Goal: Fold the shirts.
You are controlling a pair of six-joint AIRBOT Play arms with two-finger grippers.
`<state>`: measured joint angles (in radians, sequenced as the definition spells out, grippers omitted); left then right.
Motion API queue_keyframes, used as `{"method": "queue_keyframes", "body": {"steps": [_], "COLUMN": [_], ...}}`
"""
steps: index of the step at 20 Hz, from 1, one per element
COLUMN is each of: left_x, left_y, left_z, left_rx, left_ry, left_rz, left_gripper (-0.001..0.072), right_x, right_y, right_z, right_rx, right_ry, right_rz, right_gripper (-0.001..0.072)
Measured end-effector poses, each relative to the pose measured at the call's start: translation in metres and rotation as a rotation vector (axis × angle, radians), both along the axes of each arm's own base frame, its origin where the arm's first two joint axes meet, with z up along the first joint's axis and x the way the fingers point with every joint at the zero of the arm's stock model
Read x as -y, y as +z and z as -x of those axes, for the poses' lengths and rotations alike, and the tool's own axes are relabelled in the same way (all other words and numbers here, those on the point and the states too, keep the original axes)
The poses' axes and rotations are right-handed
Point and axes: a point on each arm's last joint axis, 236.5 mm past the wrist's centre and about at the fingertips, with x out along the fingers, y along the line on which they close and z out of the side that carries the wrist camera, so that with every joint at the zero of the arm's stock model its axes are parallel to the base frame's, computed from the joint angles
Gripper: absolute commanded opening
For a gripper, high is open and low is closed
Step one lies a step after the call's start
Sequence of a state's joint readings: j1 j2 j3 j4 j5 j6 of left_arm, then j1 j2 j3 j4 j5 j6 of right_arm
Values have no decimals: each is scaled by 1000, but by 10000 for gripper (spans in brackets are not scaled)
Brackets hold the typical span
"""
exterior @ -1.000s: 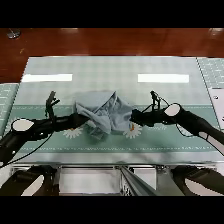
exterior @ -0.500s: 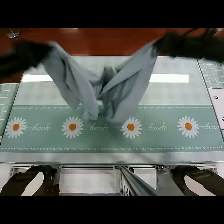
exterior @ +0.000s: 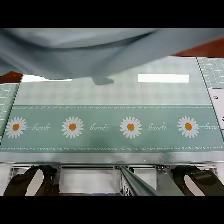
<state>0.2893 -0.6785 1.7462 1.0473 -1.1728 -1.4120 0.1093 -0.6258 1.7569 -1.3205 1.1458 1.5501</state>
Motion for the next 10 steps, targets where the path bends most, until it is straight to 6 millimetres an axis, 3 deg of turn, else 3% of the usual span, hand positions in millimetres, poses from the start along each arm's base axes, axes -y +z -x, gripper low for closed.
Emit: {"method": "queue_keyframes", "body": {"steps": [3,6,8,10], "left_x": [-9,-12,-15,-15], "left_y": [15,1,-37,-89], "left_z": [44,60,48,25], "left_rx": [66,31,-89,-239], "left_ry": [84,89,80,63], "left_rz": [-80,-118,-116,-102], "left_gripper": [26,27,27,27], "right_x": [26,40,42,37], "right_y": [-12,-51,-88,-140], "right_z": [44,58,52,39], "right_rx": [-28,-165,-296,-467], "right_ry": [-92,-142,-153,-142], "right_rz": [27,52,56,59], "right_gripper": [16,16,16,17]}}
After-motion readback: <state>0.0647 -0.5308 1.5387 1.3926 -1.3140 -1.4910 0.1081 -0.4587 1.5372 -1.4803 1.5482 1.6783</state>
